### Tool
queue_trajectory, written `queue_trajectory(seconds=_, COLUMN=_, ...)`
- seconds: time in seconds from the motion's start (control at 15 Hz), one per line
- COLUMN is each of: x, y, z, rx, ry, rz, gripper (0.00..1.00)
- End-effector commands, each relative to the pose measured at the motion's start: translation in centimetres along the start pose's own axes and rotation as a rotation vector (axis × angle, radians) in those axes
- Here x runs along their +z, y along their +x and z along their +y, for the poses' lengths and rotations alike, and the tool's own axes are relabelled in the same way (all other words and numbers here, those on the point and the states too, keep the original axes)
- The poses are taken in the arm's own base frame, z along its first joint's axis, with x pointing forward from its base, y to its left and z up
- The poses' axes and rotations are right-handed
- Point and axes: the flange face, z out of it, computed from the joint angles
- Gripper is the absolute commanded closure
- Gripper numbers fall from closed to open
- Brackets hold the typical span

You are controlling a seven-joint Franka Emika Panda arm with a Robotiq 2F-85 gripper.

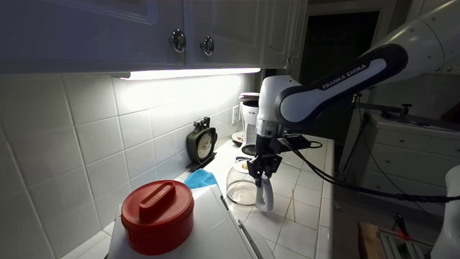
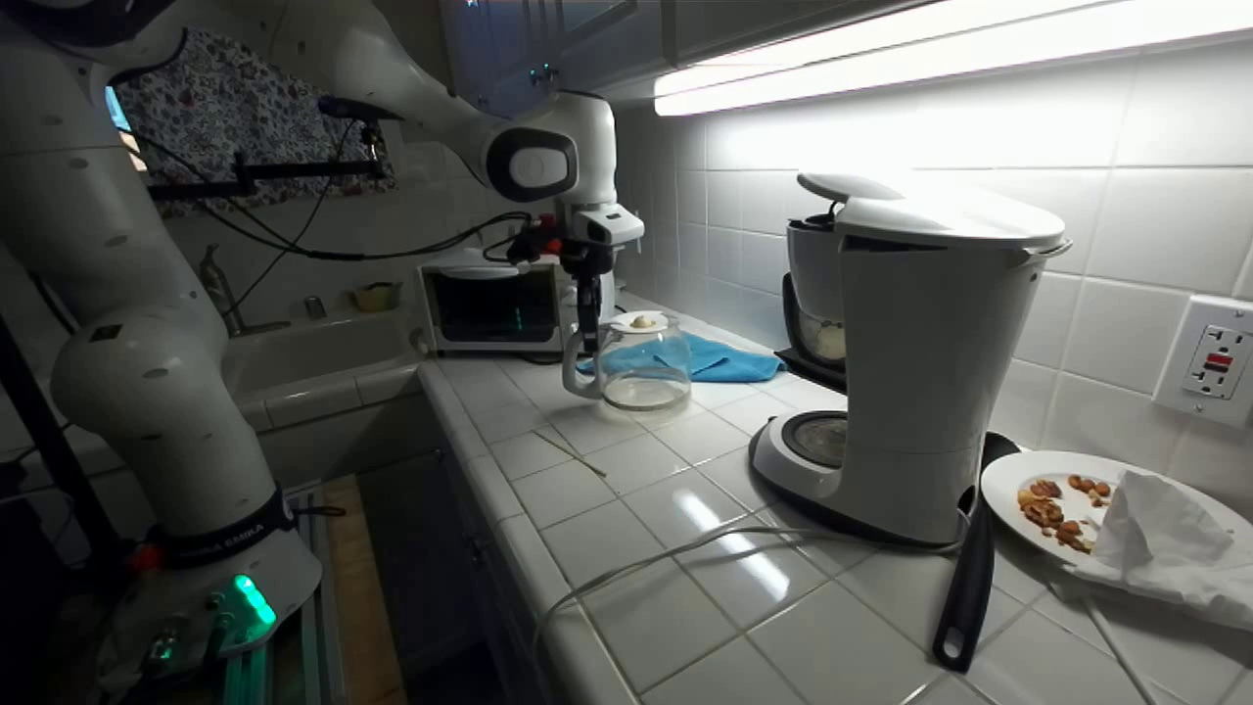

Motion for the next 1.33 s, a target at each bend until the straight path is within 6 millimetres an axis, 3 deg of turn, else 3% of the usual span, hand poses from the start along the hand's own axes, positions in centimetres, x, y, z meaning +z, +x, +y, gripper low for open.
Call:
queue_trajectory(seconds=0.0, x=-0.9, y=-0.2, z=-0.2, rx=0.158, ry=0.000, rz=-0.007, gripper=0.91)
queue_trajectory(seconds=0.47, x=-1.8, y=-1.8, z=-0.5, rx=0.349, ry=-0.022, rz=-0.065, gripper=0.91)
queue_trajectory(seconds=1.27, x=0.6, y=-2.6, z=-0.7, rx=0.559, ry=-0.052, rz=-0.088, gripper=0.91)
